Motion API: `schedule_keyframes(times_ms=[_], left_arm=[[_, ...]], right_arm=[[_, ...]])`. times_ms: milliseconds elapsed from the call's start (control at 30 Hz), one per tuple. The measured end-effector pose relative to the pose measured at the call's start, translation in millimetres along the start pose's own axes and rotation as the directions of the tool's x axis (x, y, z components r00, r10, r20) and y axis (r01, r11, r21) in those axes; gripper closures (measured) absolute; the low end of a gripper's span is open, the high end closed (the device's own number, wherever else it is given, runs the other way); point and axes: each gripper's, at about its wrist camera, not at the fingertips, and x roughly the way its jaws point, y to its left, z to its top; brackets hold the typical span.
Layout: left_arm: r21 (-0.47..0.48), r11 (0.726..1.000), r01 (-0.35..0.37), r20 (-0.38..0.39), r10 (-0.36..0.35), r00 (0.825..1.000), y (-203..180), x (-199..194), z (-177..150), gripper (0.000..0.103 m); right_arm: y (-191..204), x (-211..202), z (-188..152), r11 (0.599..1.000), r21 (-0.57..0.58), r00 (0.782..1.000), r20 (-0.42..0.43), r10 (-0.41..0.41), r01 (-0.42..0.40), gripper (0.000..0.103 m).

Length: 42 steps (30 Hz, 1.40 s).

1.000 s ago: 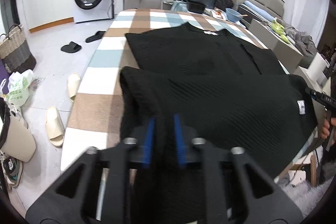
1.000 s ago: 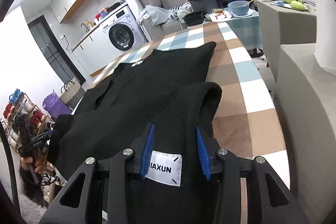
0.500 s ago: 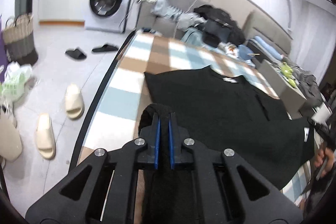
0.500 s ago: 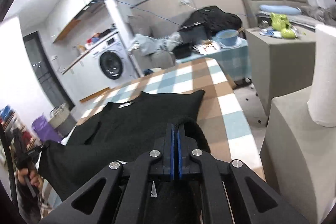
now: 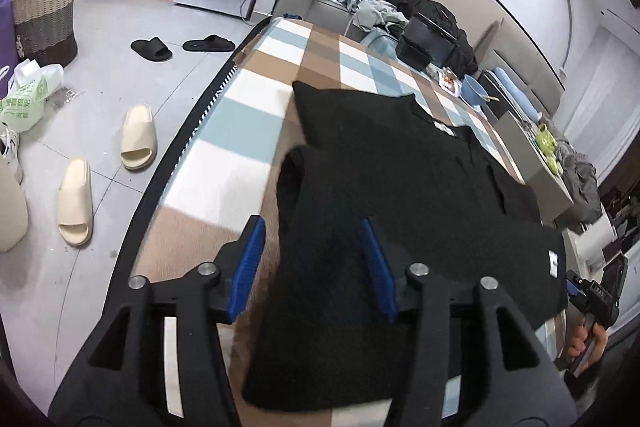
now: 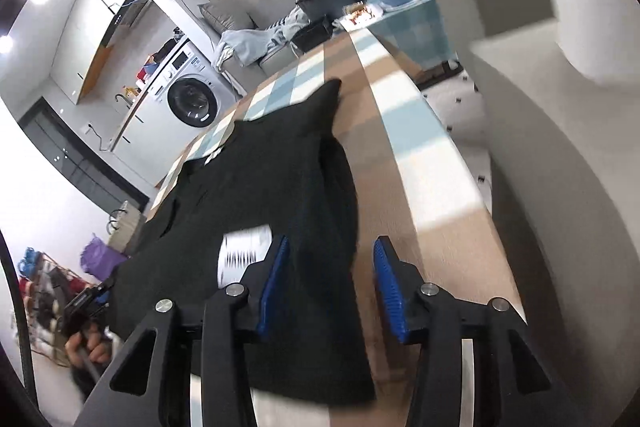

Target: Fold small clothes

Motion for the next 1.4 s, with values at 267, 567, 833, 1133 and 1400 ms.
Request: schedule_keyframes(times_ms=[267,567,833,1133,1400], left_arm=[[0.085,0.996,-0.009,-0.037,0.012,0.999,-22.2,-11.6,-32.8,0.043],[0.144,0.990,-0.004,-0.093,0.017,0.996,-31.7,-25.7,-49.7,0.041],[0.212,0.977,0.019,-0.186,0.021,0.982,-33.0,-35.4,-69.3,0.036],[0.168,0.984,0.065,-0.242,-0.023,0.970,-25.0,-40.4,-78.5,0.035],[0.115,0.984,0.135,-0.133,-0.120,0.984,-26.7,-56.1,-66.5,0.063]], right_arm=[[-6.5,-3.8,-24.5,0.993,-0.019,0.992,-0.055,0.114,-0.116,0.050],[27.9,-27.8,-38.2,0.954,-0.135,0.964,-0.046,0.264,-0.268,0.050],[38.8,-8.5,-38.6,0.962,-0.134,0.971,-0.064,0.230,-0.237,0.049],[40.4,1.7,-36.5,0.964,-0.126,0.972,-0.071,0.226,-0.234,0.049],[34.5,4.0,-34.0,0.957,-0.060,0.959,-0.045,0.280,-0.282,0.049]])
